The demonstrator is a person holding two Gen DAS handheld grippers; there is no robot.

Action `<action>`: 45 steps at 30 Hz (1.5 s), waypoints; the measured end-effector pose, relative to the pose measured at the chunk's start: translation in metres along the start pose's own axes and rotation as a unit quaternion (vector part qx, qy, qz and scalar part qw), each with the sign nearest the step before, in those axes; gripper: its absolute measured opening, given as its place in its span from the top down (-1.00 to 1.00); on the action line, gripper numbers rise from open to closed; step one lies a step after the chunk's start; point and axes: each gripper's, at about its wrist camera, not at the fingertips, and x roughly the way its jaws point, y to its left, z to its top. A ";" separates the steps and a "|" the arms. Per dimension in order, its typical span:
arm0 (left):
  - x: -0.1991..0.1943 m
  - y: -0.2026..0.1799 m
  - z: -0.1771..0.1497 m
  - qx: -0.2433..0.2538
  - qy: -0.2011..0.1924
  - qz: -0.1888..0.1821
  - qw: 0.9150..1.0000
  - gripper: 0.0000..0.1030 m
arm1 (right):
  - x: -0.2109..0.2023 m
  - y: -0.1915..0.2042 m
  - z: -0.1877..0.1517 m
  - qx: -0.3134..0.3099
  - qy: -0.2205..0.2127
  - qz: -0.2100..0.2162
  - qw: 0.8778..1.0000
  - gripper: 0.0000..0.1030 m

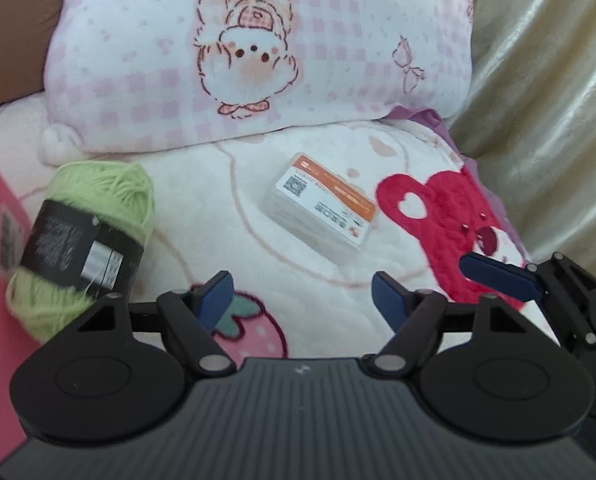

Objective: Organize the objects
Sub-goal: 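Move the open left tool toward the clear dental-floss box on the quilt, then close the left tool fingers around the clear floss box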

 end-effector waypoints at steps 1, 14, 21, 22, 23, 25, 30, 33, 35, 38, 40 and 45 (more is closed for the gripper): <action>0.005 0.001 0.002 0.003 -0.003 0.000 1.000 -0.35 | 0.006 0.000 0.001 -0.004 -0.003 -0.004 1.000 -0.76; 0.058 0.019 0.042 -0.012 -0.013 0.009 1.000 -0.22 | 0.068 -0.030 0.003 0.075 0.023 -0.013 0.997 -0.69; 0.075 0.015 0.052 -0.011 -0.034 -0.001 0.999 -0.22 | 0.085 -0.050 0.001 0.134 0.041 0.011 0.990 -0.41; 0.077 0.015 0.053 -0.013 -0.034 -0.003 0.999 -0.22 | 0.087 -0.051 0.001 0.136 0.046 0.012 0.990 -0.38; 0.079 0.015 0.055 -0.015 -0.034 -0.006 0.999 -0.22 | 0.088 -0.052 0.001 0.135 0.049 0.011 0.990 -0.31; 0.081 0.015 0.055 -0.019 -0.031 -0.017 0.999 -0.16 | 0.090 -0.053 0.002 0.130 0.051 0.010 0.990 -0.20; 0.080 0.009 0.049 -0.013 -0.018 -0.041 0.999 -0.09 | 0.091 -0.056 0.003 0.132 0.052 0.012 0.990 -0.13; 0.076 0.007 0.045 -0.020 -0.004 -0.042 0.999 -0.09 | 0.090 -0.054 0.002 0.127 0.055 0.008 0.990 -0.14; 0.072 0.006 0.040 -0.026 0.007 -0.044 0.999 -0.10 | 0.086 -0.051 0.001 0.114 0.059 0.001 0.992 -0.14; 0.066 0.006 0.030 -0.042 0.021 -0.046 0.998 -0.10 | 0.082 -0.051 -0.002 0.113 0.060 0.005 0.992 -0.15; 0.061 0.006 0.024 -0.050 0.023 -0.045 0.997 -0.10 | 0.077 -0.050 -0.005 0.109 0.061 0.012 0.992 -0.16; 0.047 0.006 0.009 -0.074 0.039 -0.042 0.996 -0.08 | 0.062 -0.040 -0.013 0.085 0.060 0.026 0.994 -0.19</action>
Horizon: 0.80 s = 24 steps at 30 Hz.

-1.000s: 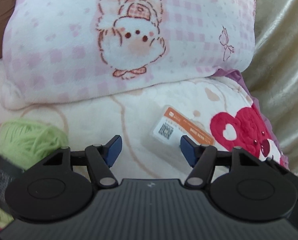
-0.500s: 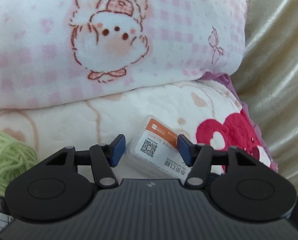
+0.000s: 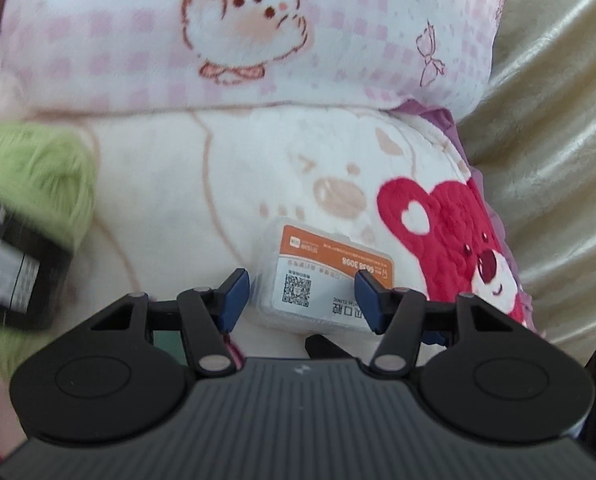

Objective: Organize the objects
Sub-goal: 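Close the left tool fingers around the clear floss box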

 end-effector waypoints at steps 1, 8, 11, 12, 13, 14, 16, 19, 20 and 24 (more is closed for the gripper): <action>-0.003 0.000 -0.004 -0.007 0.003 0.002 1.000 -0.09 | -0.003 0.001 -0.003 -0.003 0.001 0.004 1.000 -0.20; -0.016 -0.004 -0.039 -0.074 0.009 0.038 0.996 -0.14 | -0.019 0.010 -0.022 -0.018 0.011 0.039 0.999 -0.39; -0.024 -0.006 -0.052 -0.090 0.021 0.036 0.995 -0.15 | -0.026 0.011 -0.027 -0.015 0.014 0.063 0.998 -0.54; -0.027 -0.005 -0.056 -0.101 0.027 0.033 0.994 -0.14 | -0.029 0.011 -0.029 -0.016 0.014 0.071 0.997 -0.63; -0.029 -0.004 -0.059 -0.108 0.031 0.031 0.993 -0.14 | -0.031 0.013 -0.032 -0.019 0.012 0.078 0.997 -0.67; -0.030 -0.002 -0.063 -0.116 0.034 0.030 0.992 -0.14 | -0.033 0.014 -0.035 -0.022 0.010 0.085 0.996 -0.74; -0.032 0.001 -0.069 -0.122 0.037 0.027 0.991 -0.15 | -0.035 0.018 -0.038 -0.021 0.011 0.095 0.995 -0.81; -0.029 0.005 -0.073 -0.123 0.034 0.023 0.992 -0.16 | -0.031 0.019 -0.041 -0.010 0.012 0.098 0.995 -0.85; -0.029 0.007 -0.073 -0.121 0.031 0.021 0.992 -0.18 | -0.029 0.019 -0.041 -0.007 0.013 0.097 0.995 -0.86; -0.028 0.010 -0.074 -0.109 0.015 0.015 0.994 -0.22 | -0.027 0.019 -0.042 0.004 0.013 0.094 0.995 -0.88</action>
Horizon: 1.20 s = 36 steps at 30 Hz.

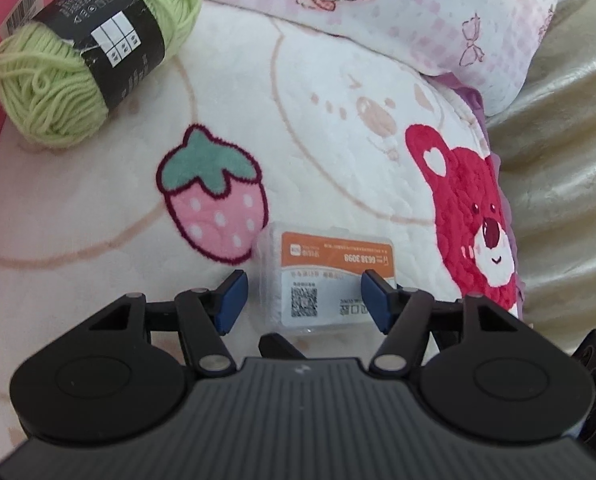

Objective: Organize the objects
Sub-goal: 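Close the left tool fingers around the clear floss box, then lift the floss box off the quilt with the left tool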

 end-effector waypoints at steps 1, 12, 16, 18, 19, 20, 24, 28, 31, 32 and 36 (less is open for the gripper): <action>0.001 0.002 0.000 -0.001 -0.002 -0.005 1.000 -0.23 | 0.001 -0.001 0.000 0.003 -0.001 -0.001 1.000 -0.88; 0.001 0.017 -0.003 0.011 -0.032 -0.047 0.998 -0.19 | 0.009 0.016 -0.006 -0.015 -0.016 -0.046 0.999 -0.89; -0.003 0.015 -0.007 0.024 -0.035 -0.042 0.998 -0.18 | 0.013 0.026 -0.006 -0.036 -0.016 -0.066 0.997 -0.89; -0.007 0.012 -0.011 0.037 -0.033 -0.038 0.998 -0.19 | 0.011 0.027 -0.007 -0.031 -0.018 -0.066 0.997 -0.88; -0.008 0.011 -0.013 0.039 -0.031 -0.036 0.998 -0.19 | 0.010 0.028 -0.008 -0.029 -0.017 -0.067 0.997 -0.88; -0.011 0.012 -0.015 0.038 -0.030 -0.035 0.998 -0.19 | 0.010 0.029 -0.008 -0.028 -0.016 -0.067 0.997 -0.88; -0.019 0.017 -0.022 0.026 -0.023 -0.037 0.999 -0.19 | 0.005 0.038 -0.012 -0.030 -0.010 -0.065 0.997 -0.88; -0.028 0.019 -0.032 0.024 -0.018 -0.033 0.999 -0.24 | -0.001 0.045 -0.015 -0.026 -0.001 -0.055 0.998 -0.88; -0.033 0.021 -0.041 0.023 -0.007 -0.029 0.999 -0.29 | -0.007 0.053 -0.017 -0.026 0.002 -0.053 0.998 -0.88; -0.035 0.022 -0.044 0.020 -0.003 -0.030 0.999 -0.31 | -0.010 0.056 -0.017 -0.027 -0.001 -0.052 0.998 -0.88; -0.048 0.027 -0.052 0.009 -0.010 -0.034 0.999 -0.29 | -0.017 0.068 -0.017 -0.043 -0.004 -0.049 0.998 -0.88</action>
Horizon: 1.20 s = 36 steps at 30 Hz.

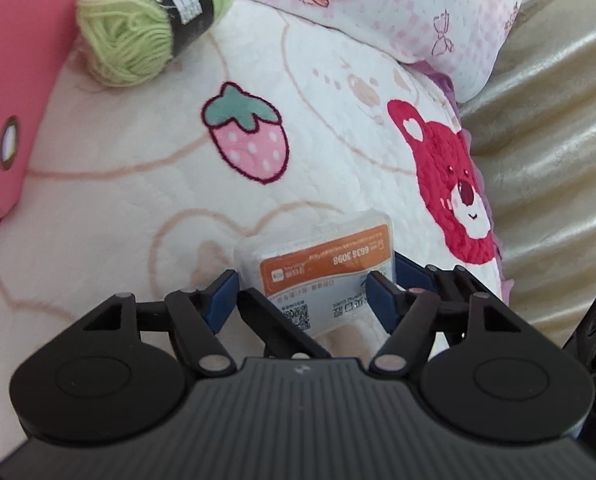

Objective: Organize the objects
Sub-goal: 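Lift the floss box off the quilt with the left tool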

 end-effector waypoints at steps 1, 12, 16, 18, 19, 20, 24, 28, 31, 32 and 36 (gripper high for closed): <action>-0.003 0.001 -0.002 0.000 -0.001 0.002 1.000 -0.30 | -0.002 0.003 -0.001 -0.002 0.002 0.000 1.000 -0.88; -0.029 0.020 -0.015 -0.018 0.008 0.021 1.000 -0.29 | -0.009 0.038 -0.010 -0.048 0.031 0.022 0.998 -0.88; -0.028 0.029 -0.015 -0.022 0.014 0.025 0.999 -0.28 | -0.005 0.048 -0.016 -0.066 0.042 0.018 0.997 -0.89; -0.025 0.032 -0.016 -0.018 0.020 0.027 0.999 -0.20 | 0.000 0.046 -0.017 -0.054 0.048 0.023 0.997 -0.90; -0.023 0.034 -0.016 -0.021 0.021 0.027 0.999 -0.19 | 0.002 0.044 -0.017 -0.047 0.052 0.024 0.997 -0.90; -0.022 0.035 -0.016 -0.023 0.022 0.027 0.999 -0.17 | 0.005 0.042 -0.018 -0.040 0.058 0.024 0.997 -0.90; -0.018 0.039 -0.016 -0.026 0.019 0.023 0.999 -0.17 | 0.010 0.040 -0.021 -0.043 0.065 0.018 0.997 -0.88; -0.018 0.041 -0.019 -0.022 0.013 0.016 1.000 -0.17 | 0.008 0.039 -0.026 -0.044 0.056 0.018 0.997 -0.88; -0.019 0.044 -0.021 -0.023 0.007 0.010 1.000 -0.16 | 0.006 0.039 -0.029 -0.046 0.051 0.016 0.998 -0.87; -0.019 0.044 -0.022 -0.022 0.004 0.008 1.000 -0.15 | 0.005 0.039 -0.030 -0.047 0.049 0.015 0.998 -0.87; -0.022 0.044 -0.029 -0.014 -0.010 0.008 1.000 -0.14 | 0.004 0.042 -0.038 -0.054 0.041 0.002 0.998 -0.86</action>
